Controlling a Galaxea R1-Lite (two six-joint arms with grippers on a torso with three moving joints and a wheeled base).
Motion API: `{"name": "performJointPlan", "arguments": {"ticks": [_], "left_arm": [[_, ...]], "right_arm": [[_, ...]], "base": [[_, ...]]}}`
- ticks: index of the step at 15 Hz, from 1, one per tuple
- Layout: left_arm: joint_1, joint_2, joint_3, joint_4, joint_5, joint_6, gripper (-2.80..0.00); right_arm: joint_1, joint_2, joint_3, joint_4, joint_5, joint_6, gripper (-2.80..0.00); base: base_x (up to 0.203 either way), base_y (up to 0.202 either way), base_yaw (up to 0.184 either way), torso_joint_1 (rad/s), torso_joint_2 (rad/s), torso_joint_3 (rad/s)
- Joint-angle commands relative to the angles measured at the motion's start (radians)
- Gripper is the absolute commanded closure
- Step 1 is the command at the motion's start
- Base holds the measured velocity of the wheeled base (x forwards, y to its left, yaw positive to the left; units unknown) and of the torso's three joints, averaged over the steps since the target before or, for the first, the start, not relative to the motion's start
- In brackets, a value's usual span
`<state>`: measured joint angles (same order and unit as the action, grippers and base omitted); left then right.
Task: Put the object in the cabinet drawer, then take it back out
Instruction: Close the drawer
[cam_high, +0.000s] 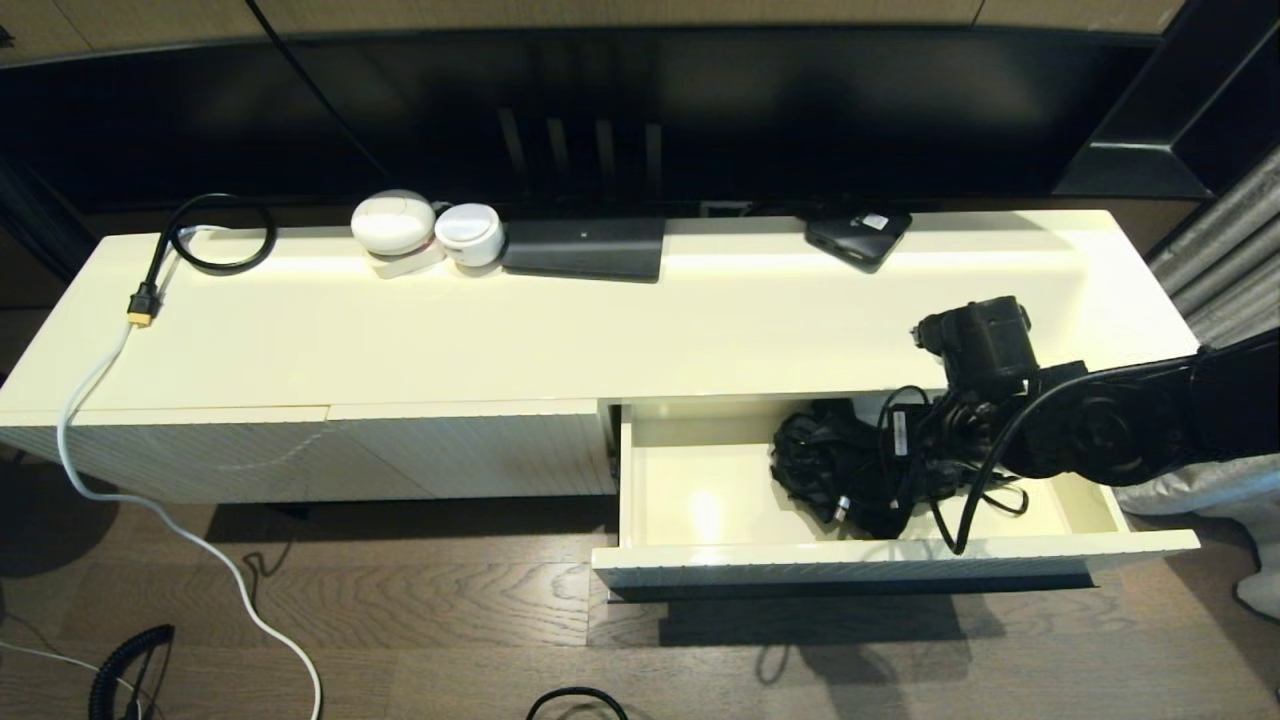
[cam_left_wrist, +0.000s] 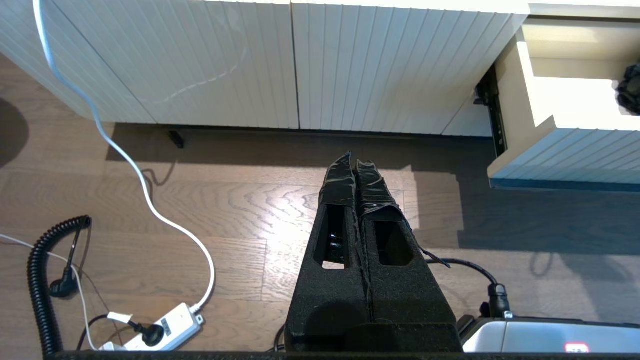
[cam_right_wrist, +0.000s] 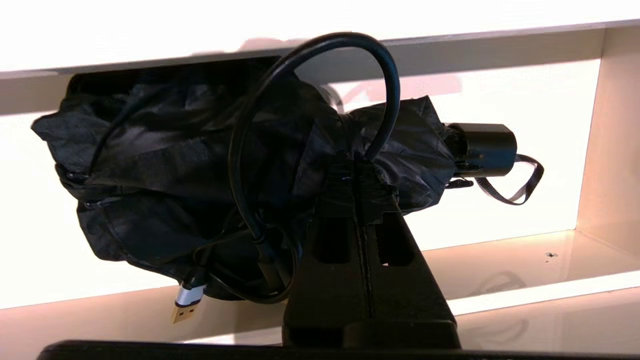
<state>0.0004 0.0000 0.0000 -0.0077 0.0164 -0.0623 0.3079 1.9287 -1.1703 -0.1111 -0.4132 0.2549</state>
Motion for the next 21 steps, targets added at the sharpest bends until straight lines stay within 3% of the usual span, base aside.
{"name": "performJointPlan", "arguments": {"ticks": [1,21], "left_arm": [[0.000,0.000,0.001,0.000,0.000,-0.001,0.00],[0.001,0.000,0.000,0.000,0.000,-0.001,0.00]], "right_arm": [[0.001,0.013,0.001,-0.005,-0.003,0.004,0.00],[-0.021,0.045,0.053,-0.010,0.019,0.052,0.00]], "base": [[0.000,0.000,0.000,0.000,0.00,0.000],[0.000,0.000,0.000,0.000,0.00,0.000]]}}
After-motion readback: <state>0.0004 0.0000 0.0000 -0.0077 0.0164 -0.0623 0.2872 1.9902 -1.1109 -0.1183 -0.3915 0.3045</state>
